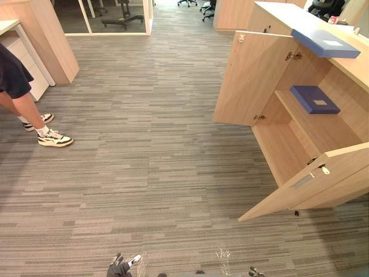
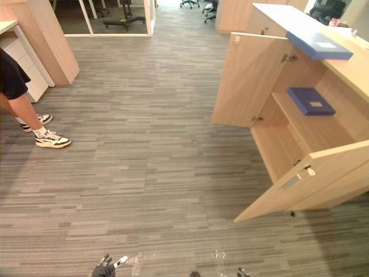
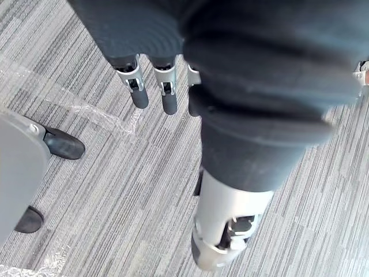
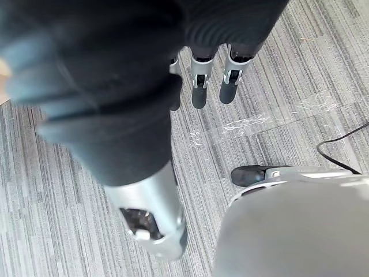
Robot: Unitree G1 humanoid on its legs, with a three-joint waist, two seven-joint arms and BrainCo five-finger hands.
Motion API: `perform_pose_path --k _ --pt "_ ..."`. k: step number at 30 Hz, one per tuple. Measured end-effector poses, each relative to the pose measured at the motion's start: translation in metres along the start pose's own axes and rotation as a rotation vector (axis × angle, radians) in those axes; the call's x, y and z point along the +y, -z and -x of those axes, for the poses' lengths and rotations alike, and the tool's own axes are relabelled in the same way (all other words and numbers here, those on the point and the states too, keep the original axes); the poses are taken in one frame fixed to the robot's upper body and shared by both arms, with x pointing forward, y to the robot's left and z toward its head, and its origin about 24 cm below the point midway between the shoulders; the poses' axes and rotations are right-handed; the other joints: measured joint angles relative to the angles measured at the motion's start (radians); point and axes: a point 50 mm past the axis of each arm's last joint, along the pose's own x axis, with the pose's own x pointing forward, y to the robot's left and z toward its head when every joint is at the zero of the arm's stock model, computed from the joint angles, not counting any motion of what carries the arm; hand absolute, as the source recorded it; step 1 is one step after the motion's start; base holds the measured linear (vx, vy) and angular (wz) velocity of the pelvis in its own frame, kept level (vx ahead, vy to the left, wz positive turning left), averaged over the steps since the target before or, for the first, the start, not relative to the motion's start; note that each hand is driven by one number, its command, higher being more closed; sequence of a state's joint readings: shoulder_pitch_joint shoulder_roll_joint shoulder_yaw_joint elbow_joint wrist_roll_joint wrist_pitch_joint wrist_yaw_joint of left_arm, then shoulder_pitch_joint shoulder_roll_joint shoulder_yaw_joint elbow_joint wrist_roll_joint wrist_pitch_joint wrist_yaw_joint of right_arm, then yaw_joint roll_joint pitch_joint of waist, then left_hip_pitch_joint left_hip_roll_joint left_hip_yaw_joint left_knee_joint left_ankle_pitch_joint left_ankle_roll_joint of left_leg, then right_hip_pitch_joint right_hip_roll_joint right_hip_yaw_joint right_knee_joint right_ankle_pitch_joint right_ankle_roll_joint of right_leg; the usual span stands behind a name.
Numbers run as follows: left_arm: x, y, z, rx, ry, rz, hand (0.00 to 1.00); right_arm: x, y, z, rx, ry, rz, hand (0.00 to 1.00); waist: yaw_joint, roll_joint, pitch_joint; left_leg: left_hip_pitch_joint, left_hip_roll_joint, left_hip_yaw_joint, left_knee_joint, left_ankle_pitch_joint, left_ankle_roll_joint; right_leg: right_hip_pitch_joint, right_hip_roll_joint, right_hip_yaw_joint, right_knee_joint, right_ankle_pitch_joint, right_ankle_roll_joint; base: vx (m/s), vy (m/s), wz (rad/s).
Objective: Walk over to the cabinet, pick up the folder, carry it to the office cabinet, place the folder inside the office cabinet, then close the office cabinet door
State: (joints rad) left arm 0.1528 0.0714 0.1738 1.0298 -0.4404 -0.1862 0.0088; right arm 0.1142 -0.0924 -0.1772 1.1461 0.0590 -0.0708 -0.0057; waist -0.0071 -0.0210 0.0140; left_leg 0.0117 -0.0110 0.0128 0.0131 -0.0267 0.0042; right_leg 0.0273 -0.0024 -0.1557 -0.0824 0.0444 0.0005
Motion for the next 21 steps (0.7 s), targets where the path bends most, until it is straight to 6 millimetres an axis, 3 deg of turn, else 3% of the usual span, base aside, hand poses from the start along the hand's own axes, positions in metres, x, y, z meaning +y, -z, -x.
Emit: perform_pose_path --k 2,12,21 --pt "-0.003 0.0 0.0 -0.001 0.014 0.028 0.0 0.002 -0.005 -0.001 -0.013 -0.006 0.001 0.0 0.0 0.003 0.006 0.02 0.001 0.002 -0.007 -0.001 -0.001 0.015 0.0 0.0 -0.001 0.0 0.014 0.01 0.004 -0.02" --pt "0.0 0.008 0.002 0.026 0.003 0.043 0.0 0.007 -0.012 -0.003 -0.031 -0.02 -0.001 0.0 0.0 0.007 0.012 0.03 0.001 0.01 -0.01 0.0 -0.001 0.023 -0.001 0.004 -0.007 0.002 0.016 -0.03 0.007 -0.02" --pt "-0.001 0.008 0.002 0.012 -0.035 -0.05 0.0 0.009 -0.016 -0.004 -0.039 -0.022 -0.005 0.0 0.001 0.004 0.019 0.045 0.001 0.027 -0.026 0.001 0.0 0.027 0.0 0.02 -0.007 0.003 0.015 0.01 0.012 -0.05"
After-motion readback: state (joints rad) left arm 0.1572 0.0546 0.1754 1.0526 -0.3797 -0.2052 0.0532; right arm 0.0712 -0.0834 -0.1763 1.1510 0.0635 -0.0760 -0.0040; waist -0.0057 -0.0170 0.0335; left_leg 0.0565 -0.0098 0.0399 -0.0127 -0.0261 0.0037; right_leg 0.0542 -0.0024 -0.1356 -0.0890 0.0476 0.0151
